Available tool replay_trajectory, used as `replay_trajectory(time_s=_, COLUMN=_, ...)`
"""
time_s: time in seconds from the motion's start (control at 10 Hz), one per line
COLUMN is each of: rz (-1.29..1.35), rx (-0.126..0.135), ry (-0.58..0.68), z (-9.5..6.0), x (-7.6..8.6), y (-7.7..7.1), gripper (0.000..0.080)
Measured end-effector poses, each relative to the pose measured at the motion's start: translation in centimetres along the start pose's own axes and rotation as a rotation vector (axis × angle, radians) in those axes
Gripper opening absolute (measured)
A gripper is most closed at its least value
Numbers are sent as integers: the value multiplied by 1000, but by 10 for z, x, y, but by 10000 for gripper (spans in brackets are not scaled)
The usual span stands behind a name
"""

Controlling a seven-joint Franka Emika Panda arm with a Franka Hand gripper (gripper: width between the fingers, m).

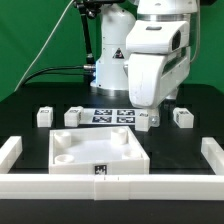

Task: Assemble one leg

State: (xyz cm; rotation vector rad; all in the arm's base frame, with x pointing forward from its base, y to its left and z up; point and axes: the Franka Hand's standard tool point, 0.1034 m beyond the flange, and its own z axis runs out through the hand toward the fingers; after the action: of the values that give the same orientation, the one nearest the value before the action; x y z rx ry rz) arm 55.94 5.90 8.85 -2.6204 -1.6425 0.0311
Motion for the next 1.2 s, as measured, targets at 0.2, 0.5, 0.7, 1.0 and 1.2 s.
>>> replay_trajectory(time_s=0.2, rz=0, rx=0, ry=0, z=0, x=0, y=0, gripper=650)
replay_trajectory(time_s=0.5, rz=-1, rx=-1, ry=-1, z=0, x=-1, y=0, gripper=650)
replay_trajectory(time_s=0.7, rz=0, rx=-1, ry=-1, z=0, x=-1, y=0, gripper=650)
replay_trajectory(time_s=1.0, rz=-19, rx=-3, ry=-1, z=1, x=-2, y=0, gripper=650)
replay_trajectory(time_s=1.2, rz=-182, rx=-20, ry=8, z=15, x=-27, y=-12, gripper=650)
